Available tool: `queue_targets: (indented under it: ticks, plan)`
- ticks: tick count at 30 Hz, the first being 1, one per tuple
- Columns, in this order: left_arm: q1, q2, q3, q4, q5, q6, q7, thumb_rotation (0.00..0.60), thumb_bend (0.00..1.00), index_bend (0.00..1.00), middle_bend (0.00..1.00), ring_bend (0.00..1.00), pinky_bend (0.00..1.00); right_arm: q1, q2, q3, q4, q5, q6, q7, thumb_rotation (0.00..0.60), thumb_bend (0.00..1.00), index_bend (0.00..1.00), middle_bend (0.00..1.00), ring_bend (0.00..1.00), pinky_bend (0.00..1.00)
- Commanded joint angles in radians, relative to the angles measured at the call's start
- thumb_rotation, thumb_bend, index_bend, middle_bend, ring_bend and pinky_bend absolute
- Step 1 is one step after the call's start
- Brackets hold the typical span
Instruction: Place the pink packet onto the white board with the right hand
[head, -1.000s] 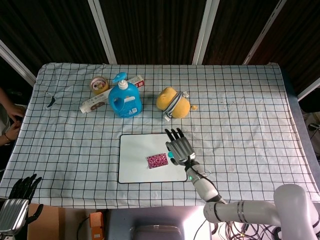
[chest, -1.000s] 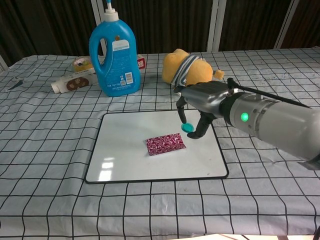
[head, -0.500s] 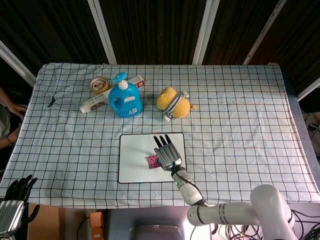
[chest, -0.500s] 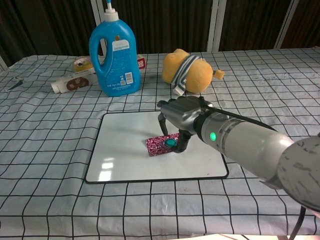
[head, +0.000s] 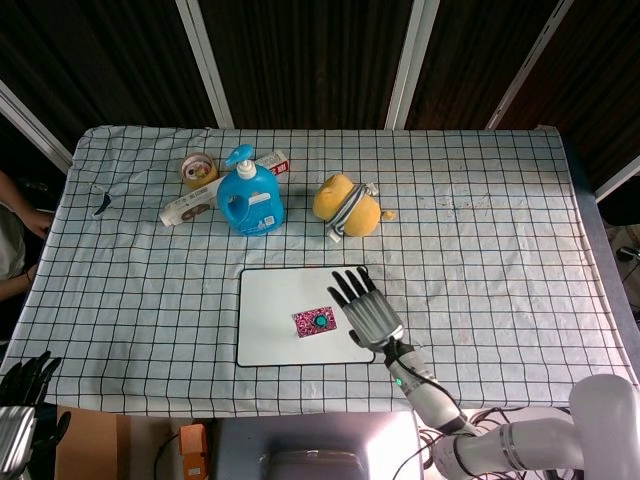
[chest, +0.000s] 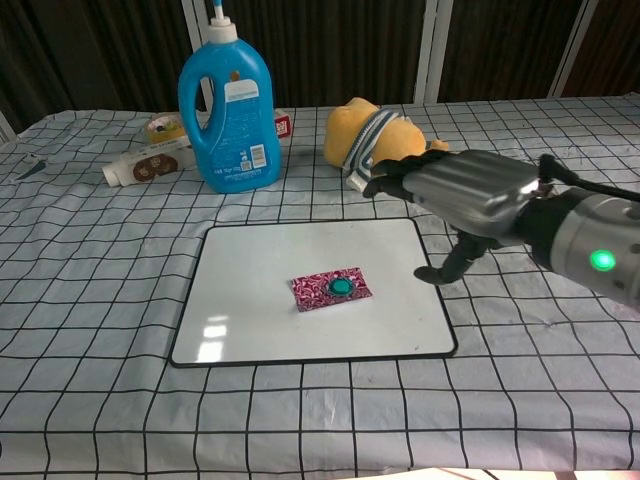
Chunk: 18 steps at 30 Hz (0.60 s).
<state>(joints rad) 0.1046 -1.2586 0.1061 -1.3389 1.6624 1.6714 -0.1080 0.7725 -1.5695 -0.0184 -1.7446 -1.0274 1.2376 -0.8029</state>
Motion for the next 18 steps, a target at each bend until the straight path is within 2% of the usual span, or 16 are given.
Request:
queue_targets:
  ticks: [1,3,5,10,14,18]
  plan:
    - [0.003,0.003,-0.003,-0.01,0.014,0.015,0.005,0.6,0.37,0.0,0.0,0.0,0.0,-0.247,0.222,-0.257,-0.084,-0.287,0.268,0.122,0.6,0.22,0.09,0.0,0.0,0.0]
    - [0.006,0.002,-0.005,-0.017,0.02,0.027,0.017,0.6,0.37,0.0,0.0,0.0,0.0,-0.324,0.247,-0.307,-0.027,-0.365,0.349,0.189,0.6,0.22,0.08,0.0,0.0,0.0]
    - [0.019,-0.001,-0.007,-0.03,0.019,0.043,0.068,0.6,0.37,0.0,0.0,0.0,0.0,-0.4,0.255,-0.326,0.049,-0.417,0.424,0.299,0.6,0.22,0.08,0.0,0.0,0.0]
    - [0.032,-0.006,0.008,-0.044,0.055,0.068,0.114,0.6,0.37,0.0,0.0,0.0,0.0,-0.521,0.23,-0.266,0.219,-0.45,0.539,0.558,0.6,0.22,0.07,0.0,0.0,0.0]
    - [0.026,0.002,0.002,-0.056,0.041,0.047,0.118,0.6,0.37,0.0,0.0,0.0,0.0,-0.541,0.239,-0.246,0.267,-0.489,0.528,0.633,0.6,0.22,0.05,0.0,0.0,0.0]
    - [0.019,0.007,0.001,-0.06,0.052,0.043,0.113,0.6,0.37,0.0,0.0,0.0,0.0,-0.556,0.25,-0.224,0.271,-0.5,0.491,0.641,0.6,0.22,0.05,0.0,0.0,0.0]
